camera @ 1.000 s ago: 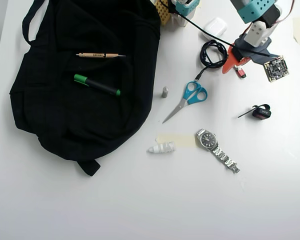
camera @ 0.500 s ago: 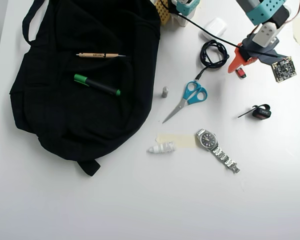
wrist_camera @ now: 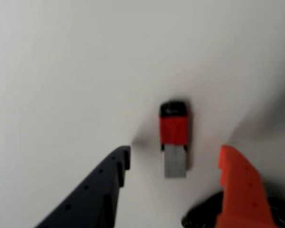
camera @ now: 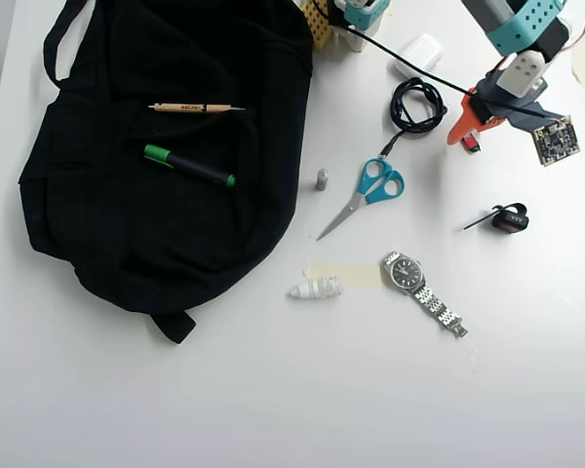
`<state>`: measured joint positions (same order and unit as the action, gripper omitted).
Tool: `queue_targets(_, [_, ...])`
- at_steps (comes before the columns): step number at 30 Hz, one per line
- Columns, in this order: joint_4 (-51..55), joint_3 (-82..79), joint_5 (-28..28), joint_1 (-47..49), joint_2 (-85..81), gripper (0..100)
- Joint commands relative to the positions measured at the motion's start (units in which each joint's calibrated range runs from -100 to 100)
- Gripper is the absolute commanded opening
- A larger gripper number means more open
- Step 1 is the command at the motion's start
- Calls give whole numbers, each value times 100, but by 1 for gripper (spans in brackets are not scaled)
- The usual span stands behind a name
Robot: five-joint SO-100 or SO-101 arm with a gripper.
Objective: Put the usb stick into the black bag
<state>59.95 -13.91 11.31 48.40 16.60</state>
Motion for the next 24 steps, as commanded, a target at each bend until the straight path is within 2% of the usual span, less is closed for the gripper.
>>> queue_targets(1, [26, 609, -14, -9, 232, 25])
queue_targets(14, [646, 1310, 23, -1, 730, 24])
queue_targets(24, [568, 1085, 13, -31, 780, 25])
